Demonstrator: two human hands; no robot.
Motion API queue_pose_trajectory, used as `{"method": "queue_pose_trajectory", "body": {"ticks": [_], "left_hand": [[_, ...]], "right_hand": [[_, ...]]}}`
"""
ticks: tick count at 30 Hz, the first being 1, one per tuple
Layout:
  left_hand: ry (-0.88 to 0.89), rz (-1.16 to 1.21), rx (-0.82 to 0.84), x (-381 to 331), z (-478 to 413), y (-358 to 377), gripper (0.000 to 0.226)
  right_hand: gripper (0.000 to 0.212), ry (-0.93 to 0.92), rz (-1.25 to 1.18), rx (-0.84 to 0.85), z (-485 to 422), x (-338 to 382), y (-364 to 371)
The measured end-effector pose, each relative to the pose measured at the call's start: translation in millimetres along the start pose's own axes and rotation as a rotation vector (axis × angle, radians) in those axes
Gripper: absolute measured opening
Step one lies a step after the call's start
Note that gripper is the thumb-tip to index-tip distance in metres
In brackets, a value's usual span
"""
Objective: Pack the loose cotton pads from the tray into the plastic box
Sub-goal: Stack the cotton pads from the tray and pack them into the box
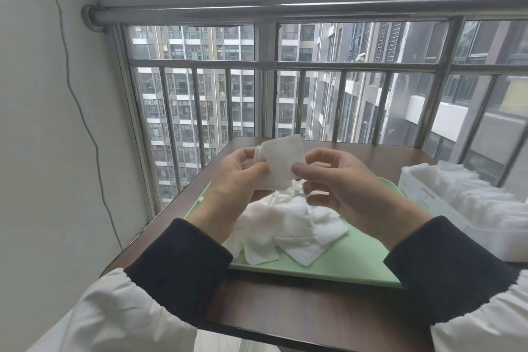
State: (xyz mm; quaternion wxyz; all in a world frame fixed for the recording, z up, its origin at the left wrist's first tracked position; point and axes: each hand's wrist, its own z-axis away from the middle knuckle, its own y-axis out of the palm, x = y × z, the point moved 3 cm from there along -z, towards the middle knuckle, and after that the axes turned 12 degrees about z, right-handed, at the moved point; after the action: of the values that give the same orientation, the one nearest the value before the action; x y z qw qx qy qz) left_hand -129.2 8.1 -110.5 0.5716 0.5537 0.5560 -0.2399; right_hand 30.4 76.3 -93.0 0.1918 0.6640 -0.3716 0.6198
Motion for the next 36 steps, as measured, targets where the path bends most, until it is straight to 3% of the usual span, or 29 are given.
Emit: {"method": "queue_pose_trajectory", "body": {"ticks": [14,20,22,25,29,31,36], "left_hand": [[-0.113,0.146,0.015,-1,5,11,0.03],[-0.099,0.099,0.097,0,5,15,0.054],[-0.058,0.055,0.1,1,5,13,0.051],[-0.022,0.08,0.0,1,1,4,0.024],[0.013,0.052,-0.174,-2,-4,-9,0.018],[0.031,0.016,-0.248,-1,-7,-14,0.02],[0.044,-0.013,-0.299,0,-9,-15,0.012]], "right_hand": [[0.023,0.038,0.167,-0.085,0,-5,6],[0.022,0.021,0.234,-0.123,-2,-5,6],[0.022,0.014,0.271,-0.125,-2,-5,6],[0.02,0.053,0.329,-0.173,-3,-9,4],[0.011,-0.007,0.737,-0.325,-5,-10,-4],[0.012,-0.115,0.887,-0.257,-3,-7,3],[0.051,-0.15,1.181,-0.05,-3,-14,22]]}}
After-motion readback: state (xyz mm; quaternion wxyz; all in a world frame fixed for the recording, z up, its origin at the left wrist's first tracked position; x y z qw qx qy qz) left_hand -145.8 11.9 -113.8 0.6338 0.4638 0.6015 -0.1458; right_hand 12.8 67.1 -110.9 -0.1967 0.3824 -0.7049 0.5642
